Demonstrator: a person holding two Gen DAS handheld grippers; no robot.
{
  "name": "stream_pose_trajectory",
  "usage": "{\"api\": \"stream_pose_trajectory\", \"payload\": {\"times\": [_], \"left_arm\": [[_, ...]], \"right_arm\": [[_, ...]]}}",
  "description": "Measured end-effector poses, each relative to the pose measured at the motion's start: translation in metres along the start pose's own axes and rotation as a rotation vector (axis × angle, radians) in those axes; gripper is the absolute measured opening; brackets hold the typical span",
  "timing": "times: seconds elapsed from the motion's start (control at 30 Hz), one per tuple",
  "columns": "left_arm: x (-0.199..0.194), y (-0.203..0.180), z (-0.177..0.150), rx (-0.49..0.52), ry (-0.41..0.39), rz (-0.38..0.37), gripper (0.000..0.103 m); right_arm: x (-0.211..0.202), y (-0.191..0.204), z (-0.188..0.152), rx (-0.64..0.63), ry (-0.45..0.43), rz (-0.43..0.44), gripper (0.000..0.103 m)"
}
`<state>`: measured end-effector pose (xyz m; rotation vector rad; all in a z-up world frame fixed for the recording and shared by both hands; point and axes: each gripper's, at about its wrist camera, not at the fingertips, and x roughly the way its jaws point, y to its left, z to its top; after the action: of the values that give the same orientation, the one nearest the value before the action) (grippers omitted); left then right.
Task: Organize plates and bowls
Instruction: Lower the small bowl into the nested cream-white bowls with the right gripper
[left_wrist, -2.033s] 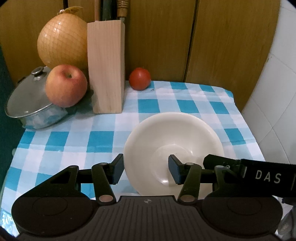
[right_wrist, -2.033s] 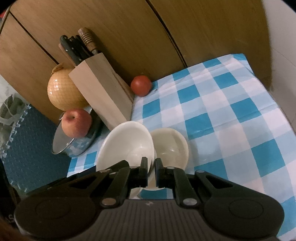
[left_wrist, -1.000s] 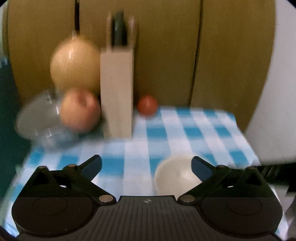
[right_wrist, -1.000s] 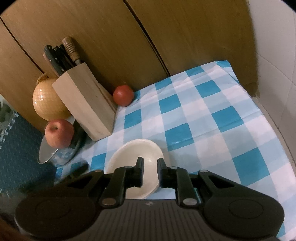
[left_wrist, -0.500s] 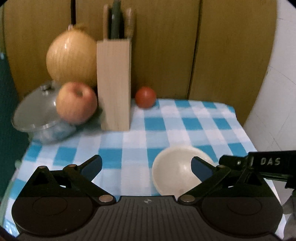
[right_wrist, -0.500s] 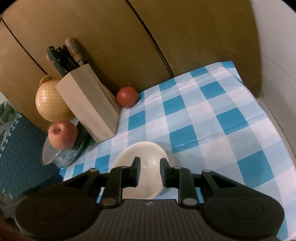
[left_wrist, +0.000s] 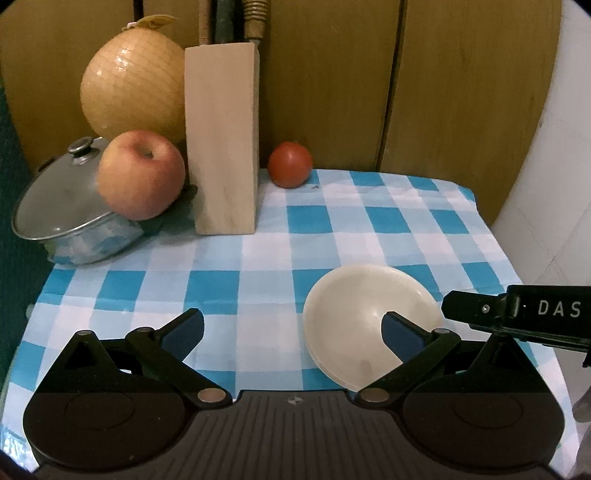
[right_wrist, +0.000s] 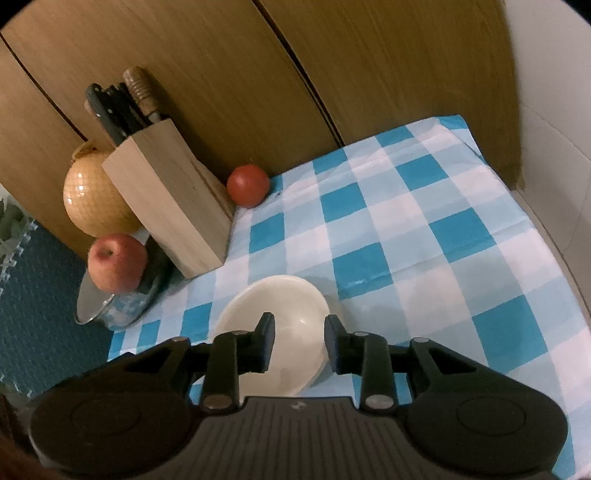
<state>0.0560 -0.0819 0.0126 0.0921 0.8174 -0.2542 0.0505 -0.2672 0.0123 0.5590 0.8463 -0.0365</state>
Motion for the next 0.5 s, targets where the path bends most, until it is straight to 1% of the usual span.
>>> {"api": "stream_pose_trajectory", "payload": {"times": [0.3, 0.5], "left_arm": [[0.014, -0.006, -0.001, 0.032, 0.019, -0.012, 0.103], [0.028, -0.002, 0.001, 0.003, 0.055, -0.049, 0.103]], "right_arm": [[0.009, -0.005, 0.001, 0.008, 0.015, -0.017, 0.031], [0.019, -0.009, 0.002, 0.020, 0.027, -0.032, 0.033]]}}
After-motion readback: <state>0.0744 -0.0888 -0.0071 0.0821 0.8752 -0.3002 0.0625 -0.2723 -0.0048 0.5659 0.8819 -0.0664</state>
